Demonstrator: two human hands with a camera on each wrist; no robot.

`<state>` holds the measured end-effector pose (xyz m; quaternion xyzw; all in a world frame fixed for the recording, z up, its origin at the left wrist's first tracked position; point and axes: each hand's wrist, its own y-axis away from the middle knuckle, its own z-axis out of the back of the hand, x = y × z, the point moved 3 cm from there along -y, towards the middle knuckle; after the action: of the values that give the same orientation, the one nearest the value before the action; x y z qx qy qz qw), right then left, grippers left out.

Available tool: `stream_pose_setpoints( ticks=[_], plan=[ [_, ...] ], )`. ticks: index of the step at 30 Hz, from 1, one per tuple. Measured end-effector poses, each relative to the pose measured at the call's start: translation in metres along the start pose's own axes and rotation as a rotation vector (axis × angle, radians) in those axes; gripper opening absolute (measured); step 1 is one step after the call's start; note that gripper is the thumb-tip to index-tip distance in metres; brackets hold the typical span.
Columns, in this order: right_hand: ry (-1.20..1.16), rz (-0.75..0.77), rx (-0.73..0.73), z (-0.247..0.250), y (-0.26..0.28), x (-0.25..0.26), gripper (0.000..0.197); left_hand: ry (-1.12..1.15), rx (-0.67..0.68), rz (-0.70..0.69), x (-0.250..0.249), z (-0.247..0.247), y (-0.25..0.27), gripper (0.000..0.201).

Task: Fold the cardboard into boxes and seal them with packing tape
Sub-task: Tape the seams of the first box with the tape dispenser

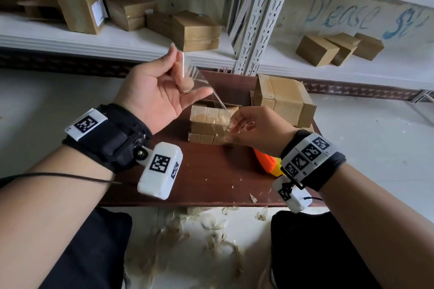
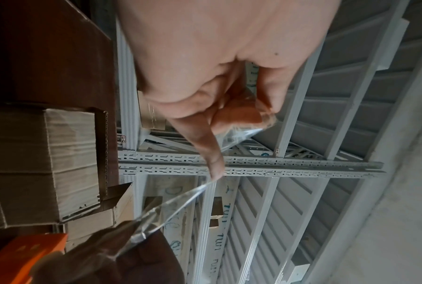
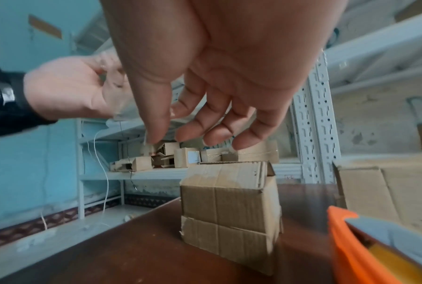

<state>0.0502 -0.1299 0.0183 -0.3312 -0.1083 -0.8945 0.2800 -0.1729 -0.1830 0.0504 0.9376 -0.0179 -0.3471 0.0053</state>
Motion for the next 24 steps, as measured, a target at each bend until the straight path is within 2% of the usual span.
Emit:
stream_pose_setpoints(
  ticks=[4,9,13,19,22,24],
  plan=[
    [0.070,-0.039,0.033,0.003,-0.001,-0.006,0.029,-0.163,0.016,-0.012,0.002,-0.001,0.000,0.020],
    [0.083,-0.093,0.034,0.008,0.000,-0.014,0.040,-0.374,-0.091,-0.072,-0.005,0.001,0.000,0.020],
    [0.035,-0.077,0.031,0.012,0.001,-0.019,0.035,-0.485,-0.168,-0.087,-0.007,0.005,-0.001,0.016],
    [0.082,-0.066,0.140,0.016,0.008,-0.025,0.030,-0.628,-0.272,-0.191,-0.015,0.015,-0.003,0.015],
    [0.014,-0.003,0.134,0.020,0.010,-0.021,0.020,-0.630,-0.341,-0.246,-0.016,0.021,-0.004,0.016],
    [-0.040,0.035,0.099,0.021,0.011,-0.022,0.020,-0.617,-0.392,-0.262,-0.018,0.024,-0.006,0.016]
  ],
)
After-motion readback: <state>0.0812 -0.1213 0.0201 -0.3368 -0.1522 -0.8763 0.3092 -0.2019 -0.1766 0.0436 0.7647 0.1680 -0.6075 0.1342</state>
